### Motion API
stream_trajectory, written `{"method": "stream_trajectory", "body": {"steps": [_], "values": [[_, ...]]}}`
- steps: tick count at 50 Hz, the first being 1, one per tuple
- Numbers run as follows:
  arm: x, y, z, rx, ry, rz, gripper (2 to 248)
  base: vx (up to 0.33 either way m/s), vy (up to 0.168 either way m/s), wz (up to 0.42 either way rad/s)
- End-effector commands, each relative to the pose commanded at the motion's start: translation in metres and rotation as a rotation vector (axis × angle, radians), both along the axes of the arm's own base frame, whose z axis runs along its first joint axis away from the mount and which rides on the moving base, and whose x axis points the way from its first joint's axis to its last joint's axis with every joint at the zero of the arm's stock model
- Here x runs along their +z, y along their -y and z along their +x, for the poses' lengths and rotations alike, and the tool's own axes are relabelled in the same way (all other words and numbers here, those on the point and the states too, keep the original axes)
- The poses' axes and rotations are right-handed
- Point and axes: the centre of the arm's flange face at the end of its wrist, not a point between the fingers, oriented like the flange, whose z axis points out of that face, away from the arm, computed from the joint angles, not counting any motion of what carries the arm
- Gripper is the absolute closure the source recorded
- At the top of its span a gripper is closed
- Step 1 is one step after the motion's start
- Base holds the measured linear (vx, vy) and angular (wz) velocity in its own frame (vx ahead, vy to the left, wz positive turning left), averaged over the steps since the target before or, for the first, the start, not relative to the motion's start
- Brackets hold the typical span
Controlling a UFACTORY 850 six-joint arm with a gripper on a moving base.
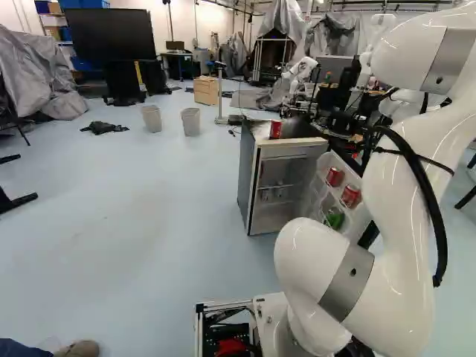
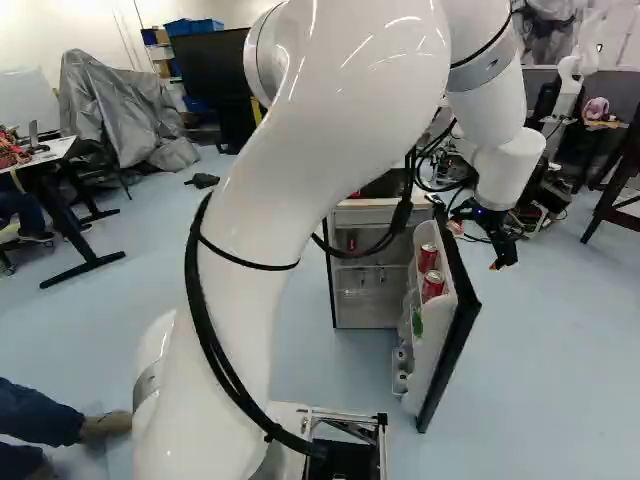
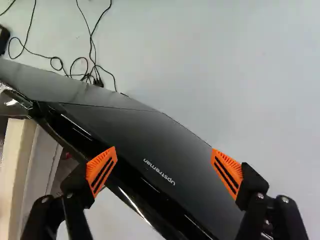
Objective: Grab a drink from the fridge
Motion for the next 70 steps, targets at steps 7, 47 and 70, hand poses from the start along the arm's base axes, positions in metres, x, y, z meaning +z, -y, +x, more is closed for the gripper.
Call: {"method": "stream_trajectory", "body": {"steps": [7,47,70], "values": [[0.000,-0.009,0.001,0.010,-0.004,0.005,3,0.000,0.000,0.000],[0.002,-0.066,-0.012,0.057,-0.035,0.035,3,0.000,0.000,0.000],[0.002,-0.100,-0.044,0.198,-0.148,-0.035,3,0.000,0.000,0.000]]}}
